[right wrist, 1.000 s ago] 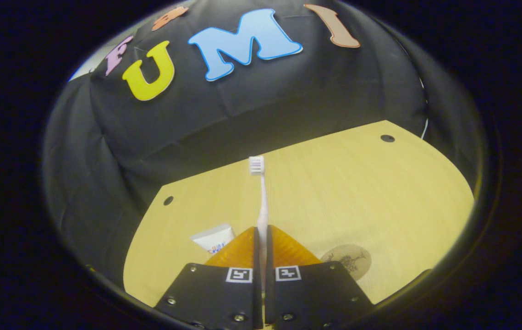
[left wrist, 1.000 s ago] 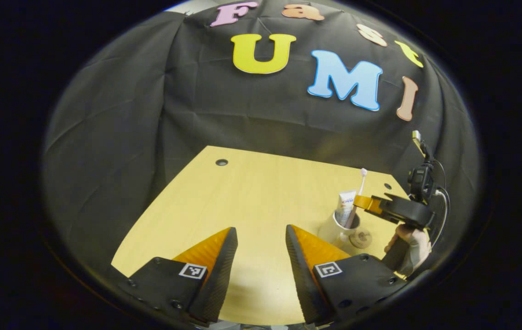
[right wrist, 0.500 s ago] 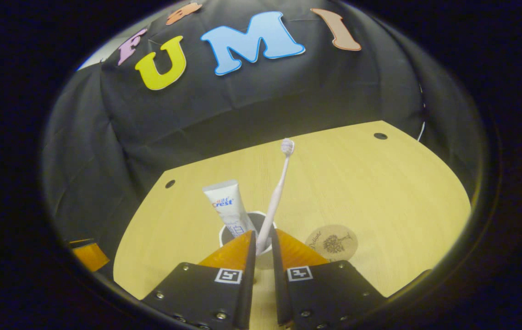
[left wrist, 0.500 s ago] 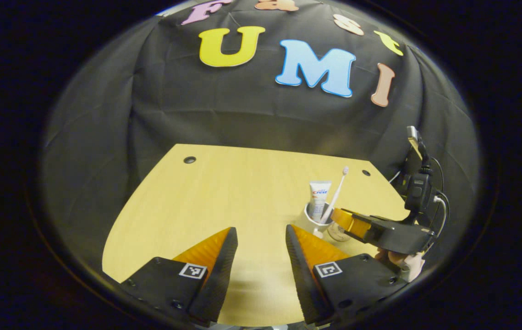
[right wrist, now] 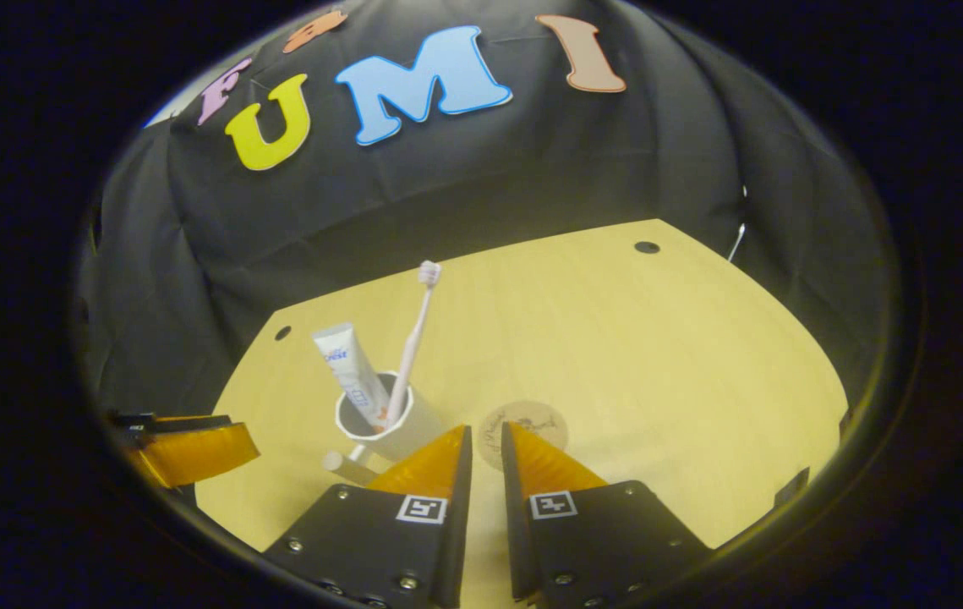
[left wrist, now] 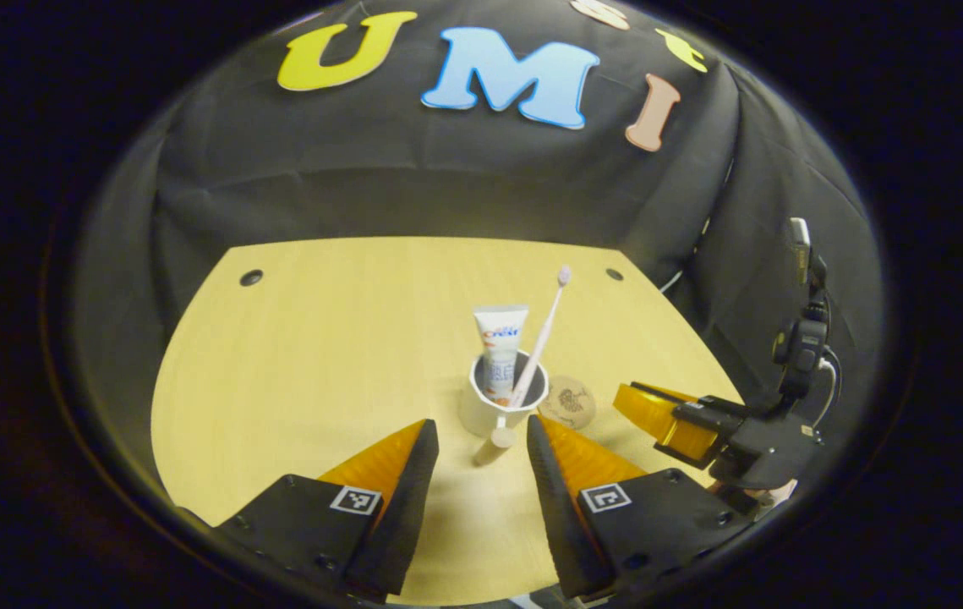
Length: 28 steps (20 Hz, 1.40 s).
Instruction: Put the toothbrush and toothpaste on the desktop into the cup, then pick up the cup and place it on the coaster on the desktop.
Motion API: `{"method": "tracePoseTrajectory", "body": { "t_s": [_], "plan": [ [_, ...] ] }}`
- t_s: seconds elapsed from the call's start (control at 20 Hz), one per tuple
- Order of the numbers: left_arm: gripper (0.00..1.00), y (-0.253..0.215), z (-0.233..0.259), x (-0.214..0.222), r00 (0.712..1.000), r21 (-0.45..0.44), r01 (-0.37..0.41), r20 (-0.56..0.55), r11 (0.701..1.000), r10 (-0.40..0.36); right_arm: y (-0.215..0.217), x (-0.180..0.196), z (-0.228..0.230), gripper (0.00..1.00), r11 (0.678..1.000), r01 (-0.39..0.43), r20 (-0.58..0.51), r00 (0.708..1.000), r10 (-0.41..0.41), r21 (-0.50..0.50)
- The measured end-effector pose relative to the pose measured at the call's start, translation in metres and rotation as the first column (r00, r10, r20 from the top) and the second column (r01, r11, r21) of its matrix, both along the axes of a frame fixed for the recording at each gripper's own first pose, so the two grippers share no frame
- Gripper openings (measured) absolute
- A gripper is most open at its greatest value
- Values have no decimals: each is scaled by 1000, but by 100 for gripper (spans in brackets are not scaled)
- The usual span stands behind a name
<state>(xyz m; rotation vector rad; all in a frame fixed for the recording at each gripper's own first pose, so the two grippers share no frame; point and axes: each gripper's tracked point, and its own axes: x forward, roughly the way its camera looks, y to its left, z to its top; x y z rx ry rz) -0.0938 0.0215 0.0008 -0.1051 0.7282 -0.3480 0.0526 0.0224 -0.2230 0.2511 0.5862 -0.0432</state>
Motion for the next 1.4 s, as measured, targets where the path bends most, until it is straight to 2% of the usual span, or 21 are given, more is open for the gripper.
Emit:
{"method": "tracePoseTrajectory", "body": {
  "t_s": [0.2,0.5,0.85,1.15,1.3,1.35,1.4],
  "plan": [
    [71,-26,-30,9,987,37,86,-136,996,-80,-36,-10,-3,21,998,64,-21,998,-64,18],
    [71,-34,-74,25,950,124,112,-306,986,-69,-78,-24,-12,21,988,146,-51,988,-144,56],
    [72,-31,-105,41,918,209,136,-395,969,-43,-107,-30,-16,21,981,185,-66,981,-181,64],
    [71,-32,-122,53,914,259,151,-405,954,-35,-121,-35,-22,21,977,202,-89,977,-196,63],
    [59,-39,-129,50,906,237,145,-422,961,-32,-129,-37,-24,21,975,214,-99,973,-207,67],
    [43,-40,-130,50,906,239,137,-424,961,-24,-131,-38,-24,21,973,219,-101,972,-212,69],
    [37,-41,-131,50,906,237,138,-422,962,-26,-132,-38,-24,21,972,223,-104,971,-215,72]
  ]
}}
